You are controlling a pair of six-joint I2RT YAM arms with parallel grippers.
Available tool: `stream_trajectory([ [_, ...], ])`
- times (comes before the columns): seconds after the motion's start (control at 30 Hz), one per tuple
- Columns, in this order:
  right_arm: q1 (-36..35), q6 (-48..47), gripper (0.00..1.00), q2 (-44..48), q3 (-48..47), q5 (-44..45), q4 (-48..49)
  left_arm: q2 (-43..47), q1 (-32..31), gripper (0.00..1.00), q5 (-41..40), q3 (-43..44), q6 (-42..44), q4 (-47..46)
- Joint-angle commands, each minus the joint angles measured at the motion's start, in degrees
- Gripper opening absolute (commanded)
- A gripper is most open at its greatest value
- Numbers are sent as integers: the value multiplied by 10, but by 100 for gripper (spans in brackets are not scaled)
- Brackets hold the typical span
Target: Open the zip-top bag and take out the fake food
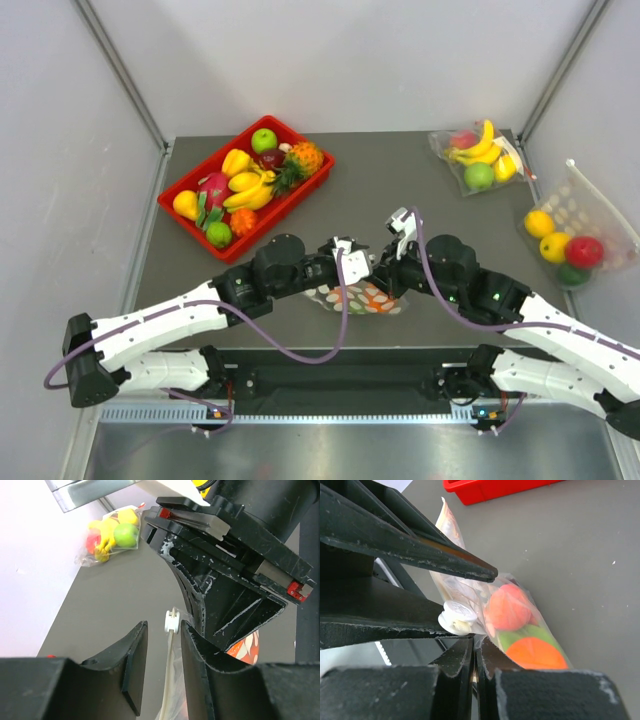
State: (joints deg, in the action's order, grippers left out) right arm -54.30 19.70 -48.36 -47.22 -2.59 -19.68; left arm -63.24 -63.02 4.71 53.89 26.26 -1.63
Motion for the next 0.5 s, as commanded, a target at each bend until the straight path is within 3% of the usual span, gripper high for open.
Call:
stream_trajectory([
  [0.0, 3, 2, 0, 12, 0, -7, 20, 9, -3, 37, 11, 11, -3, -10],
  [0.37, 3, -1, 0, 7, 6, -15, 20, -1, -2, 38, 35, 25, -10, -18],
  [0.47, 3, -3, 0, 9, 11, -15, 20, -2, -2, 33, 37, 26, -10, -18],
])
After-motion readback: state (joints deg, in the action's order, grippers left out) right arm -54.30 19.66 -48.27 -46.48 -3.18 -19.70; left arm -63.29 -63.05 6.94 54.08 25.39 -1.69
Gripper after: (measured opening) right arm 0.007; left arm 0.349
